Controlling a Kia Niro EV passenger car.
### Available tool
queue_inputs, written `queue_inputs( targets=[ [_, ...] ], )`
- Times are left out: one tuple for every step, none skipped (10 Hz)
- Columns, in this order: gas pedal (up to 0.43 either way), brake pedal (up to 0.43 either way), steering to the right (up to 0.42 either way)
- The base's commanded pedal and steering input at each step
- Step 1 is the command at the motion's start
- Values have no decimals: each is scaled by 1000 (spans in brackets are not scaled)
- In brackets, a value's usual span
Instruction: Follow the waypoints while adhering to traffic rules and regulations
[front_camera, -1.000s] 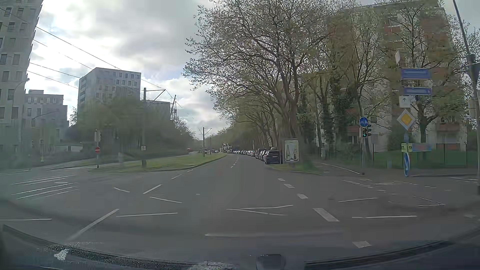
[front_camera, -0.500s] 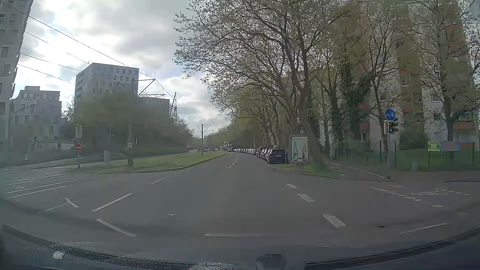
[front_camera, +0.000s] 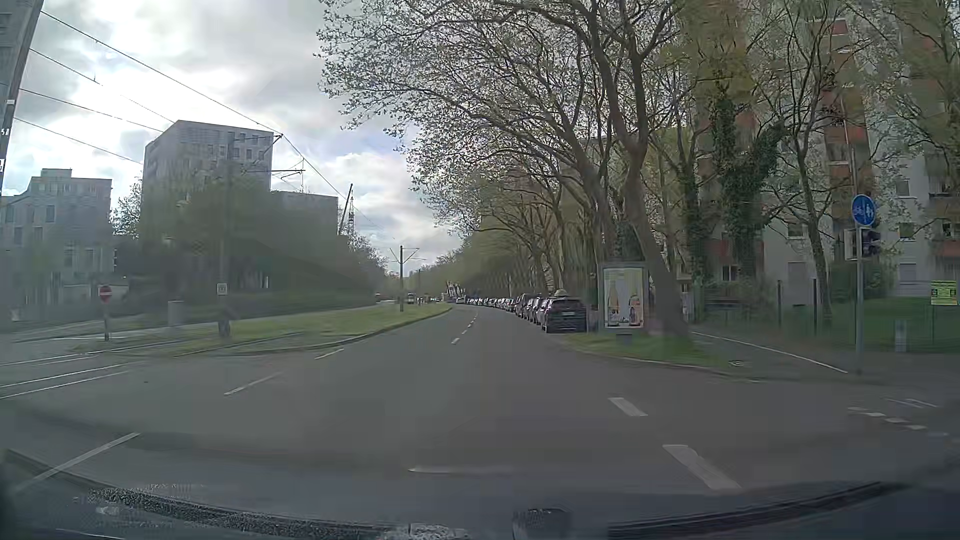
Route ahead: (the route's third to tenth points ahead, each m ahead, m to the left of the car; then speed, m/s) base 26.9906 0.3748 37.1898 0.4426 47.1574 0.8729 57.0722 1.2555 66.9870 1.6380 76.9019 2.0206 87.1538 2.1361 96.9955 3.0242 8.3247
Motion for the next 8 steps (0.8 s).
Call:
queue_inputs(
  targets=[
    [197, 0, -1],
    [197, 0, -1],
    [197, 0, -1],
    [197, 0, -1],
    [197, 0, -3],
    [197, 0, -4],
    [197, 0, -6],
    [197, 0, -6]
  ],
)
